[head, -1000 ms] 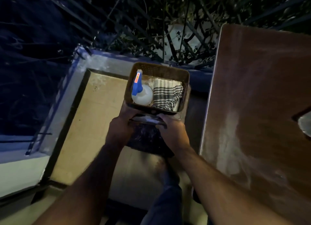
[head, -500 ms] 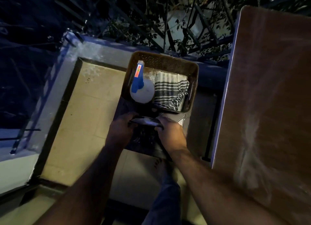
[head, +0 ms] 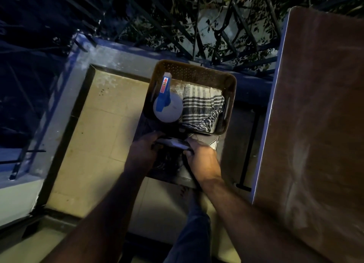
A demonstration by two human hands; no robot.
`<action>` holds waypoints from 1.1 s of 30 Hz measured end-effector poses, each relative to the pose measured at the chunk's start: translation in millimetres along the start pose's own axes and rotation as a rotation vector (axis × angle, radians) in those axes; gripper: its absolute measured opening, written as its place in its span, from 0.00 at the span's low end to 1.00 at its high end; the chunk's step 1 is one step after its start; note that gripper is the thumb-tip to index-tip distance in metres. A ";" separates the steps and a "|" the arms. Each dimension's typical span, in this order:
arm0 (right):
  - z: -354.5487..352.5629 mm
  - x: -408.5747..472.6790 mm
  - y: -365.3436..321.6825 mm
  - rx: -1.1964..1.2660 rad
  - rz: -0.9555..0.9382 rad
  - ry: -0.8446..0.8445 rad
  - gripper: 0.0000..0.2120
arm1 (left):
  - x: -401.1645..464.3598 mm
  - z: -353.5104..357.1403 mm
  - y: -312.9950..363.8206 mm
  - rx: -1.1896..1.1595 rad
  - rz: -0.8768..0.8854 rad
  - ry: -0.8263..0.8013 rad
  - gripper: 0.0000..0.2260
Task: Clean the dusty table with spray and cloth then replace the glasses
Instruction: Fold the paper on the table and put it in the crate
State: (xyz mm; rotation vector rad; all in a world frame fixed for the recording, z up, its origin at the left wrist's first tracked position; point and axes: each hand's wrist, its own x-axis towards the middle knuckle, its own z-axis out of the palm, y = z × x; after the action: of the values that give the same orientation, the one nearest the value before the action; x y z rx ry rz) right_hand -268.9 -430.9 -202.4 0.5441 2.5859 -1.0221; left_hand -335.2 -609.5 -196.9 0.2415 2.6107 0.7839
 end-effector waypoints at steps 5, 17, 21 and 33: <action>-3.0 3.8 1.6 -0.026 -0.045 0.007 0.22 | 5.3 -1.7 6.1 0.017 0.018 0.018 0.15; -8.8 9.3 5.6 -0.041 -0.067 -0.004 0.19 | 12.0 -1.4 5.4 0.066 0.023 -0.017 0.10; -14.2 10.2 2.1 -0.033 -0.013 -0.045 0.21 | 11.8 -3.2 11.0 0.063 -0.008 -0.065 0.09; -71.2 -33.2 -11.7 -0.059 -0.083 0.154 0.18 | -30.5 -22.8 25.2 -0.083 -0.079 -0.094 0.30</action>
State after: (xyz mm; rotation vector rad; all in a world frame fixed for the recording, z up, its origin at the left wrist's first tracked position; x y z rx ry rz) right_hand -255.1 -396.6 -132.2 0.5242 2.7857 -0.9602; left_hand -316.1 -608.2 -155.4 0.1463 2.4771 0.8312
